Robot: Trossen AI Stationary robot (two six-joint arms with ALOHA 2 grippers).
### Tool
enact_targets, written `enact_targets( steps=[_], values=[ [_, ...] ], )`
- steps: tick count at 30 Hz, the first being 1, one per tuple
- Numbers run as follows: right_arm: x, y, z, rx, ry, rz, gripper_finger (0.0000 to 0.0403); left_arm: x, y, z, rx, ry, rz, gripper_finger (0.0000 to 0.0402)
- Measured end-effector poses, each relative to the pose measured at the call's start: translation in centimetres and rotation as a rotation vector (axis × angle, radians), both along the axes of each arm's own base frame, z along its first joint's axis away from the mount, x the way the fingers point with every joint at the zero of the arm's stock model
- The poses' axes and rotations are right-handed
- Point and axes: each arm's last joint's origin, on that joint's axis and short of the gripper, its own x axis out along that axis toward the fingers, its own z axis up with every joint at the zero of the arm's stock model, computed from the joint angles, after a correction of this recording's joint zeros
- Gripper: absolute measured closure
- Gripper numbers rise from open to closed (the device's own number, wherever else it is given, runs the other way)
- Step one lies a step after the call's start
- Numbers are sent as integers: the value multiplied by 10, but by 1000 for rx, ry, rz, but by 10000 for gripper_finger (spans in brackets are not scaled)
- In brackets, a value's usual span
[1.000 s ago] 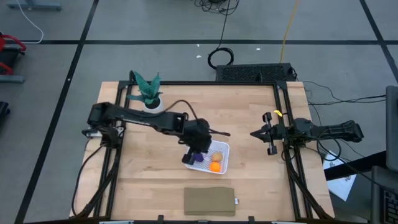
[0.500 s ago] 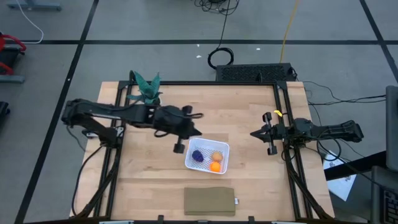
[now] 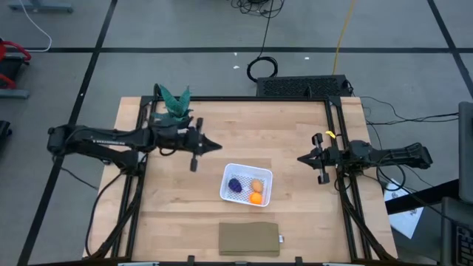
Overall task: Pick and placing Produce into tupperware
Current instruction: Return to Home Position
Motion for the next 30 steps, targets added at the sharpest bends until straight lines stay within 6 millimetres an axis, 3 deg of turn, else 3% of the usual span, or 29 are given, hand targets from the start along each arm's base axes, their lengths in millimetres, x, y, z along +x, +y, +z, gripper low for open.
enact_targets(
  steps=[9,13,22,25,30],
  values=[
    [-1,0,3,8,-36,-3,403,-63,-1,6,-2,-176,63,401],
    [-1,0,4,8,-36,-3,403,-86,-12,-6,-8,-267,6,401],
    [-1,0,3,8,-36,-3,403,-102,-23,-60,46,-189,35,402],
    [-1,0,3,12,-36,-2,403,-104,-25,-64,99,-199,18,402],
    [-1,0,3,34,-33,1,403,-116,-25,-52,130,-305,22,402]
  ],
)
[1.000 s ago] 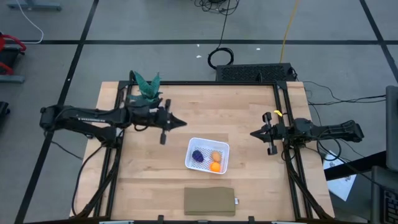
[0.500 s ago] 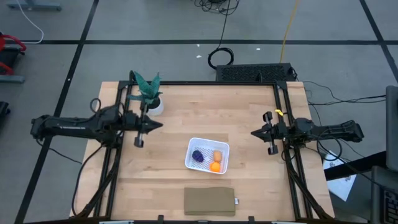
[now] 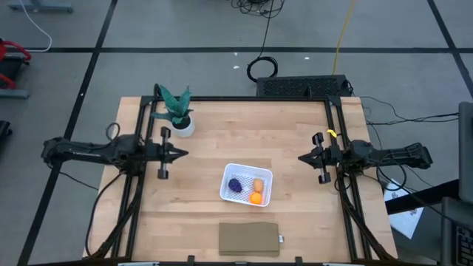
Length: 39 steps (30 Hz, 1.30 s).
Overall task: Pick and placing Produce into tupperware
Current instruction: Return to Home Position
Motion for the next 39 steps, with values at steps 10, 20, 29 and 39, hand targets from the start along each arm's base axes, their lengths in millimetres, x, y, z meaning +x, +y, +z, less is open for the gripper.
enact_targets(
  steps=[10,20,29,39],
  values=[
    [0,0,0,-2,1,0,403,-28,0,-4,0,14,-47,401],
    [0,0,0,-4,1,-1,403,-38,-6,-11,30,59,-220,401],
    [0,0,-1,-10,8,-1,403,-27,-9,-45,65,85,-222,401],
    [1,0,-3,-13,27,-2,403,-26,-9,-50,70,88,-220,401]
  ],
)
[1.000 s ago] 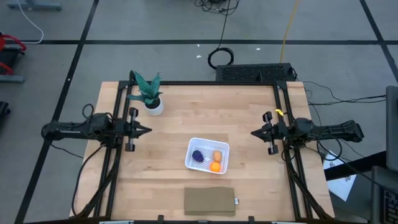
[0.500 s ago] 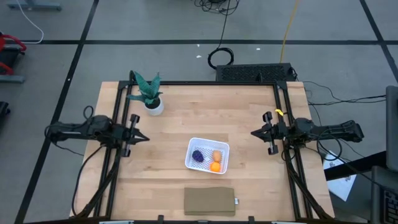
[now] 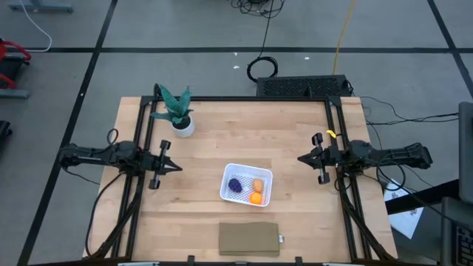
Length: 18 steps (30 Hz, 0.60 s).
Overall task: Pick and placing Produce into tupperware
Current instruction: Return to Home Position
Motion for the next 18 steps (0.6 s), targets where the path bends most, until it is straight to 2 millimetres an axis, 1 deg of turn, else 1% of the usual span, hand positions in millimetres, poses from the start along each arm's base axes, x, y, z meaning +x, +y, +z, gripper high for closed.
enact_targets(
  steps=[8,13,18],
  values=[
    [0,0,2,3,-18,-13,403,0,0,0,-41,14,0,399],
    [0,-6,1,68,-14,-187,403,0,1,-1,-35,19,48,400],
    [0,-8,1,38,-7,-254,403,0,2,-1,-33,21,64,401]
  ],
)
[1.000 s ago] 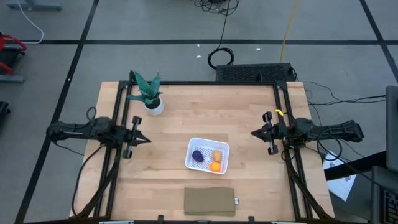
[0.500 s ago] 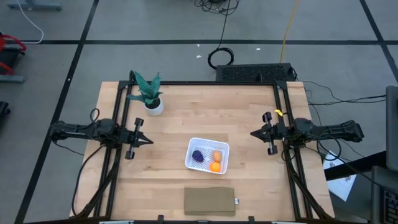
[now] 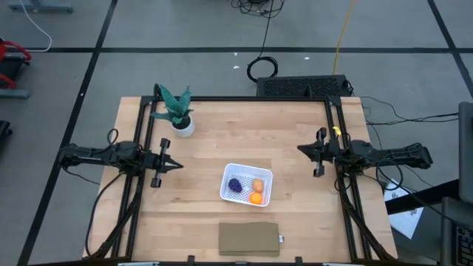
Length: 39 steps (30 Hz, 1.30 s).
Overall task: Pick and placing Produce into tupperware
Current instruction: Return to Home Position
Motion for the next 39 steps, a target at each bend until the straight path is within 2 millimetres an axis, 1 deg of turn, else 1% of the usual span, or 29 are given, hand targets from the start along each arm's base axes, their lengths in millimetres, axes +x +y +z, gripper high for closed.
enact_targets(
  steps=[7,13,19,26,28,32,39],
  values=[
    [0,-7,-1,-14,15,-82,403,0,0,0,0,0,0,400],
    [1,-5,-3,-36,37,51,403,0,0,0,0,0,0,401],
    [1,-4,-4,-43,46,110,403,0,0,0,0,0,-1,400],
    [1,-4,-4,-48,47,110,403,0,0,0,-23,5,-1,395],
    [1,-4,-4,-49,47,110,403,0,0,0,-49,10,-1,396],
    [1,-4,-4,-50,47,110,403,0,0,0,-48,11,12,400],
    [1,-4,-4,-10,42,115,403,0,0,0,-49,11,14,383]
  ],
)
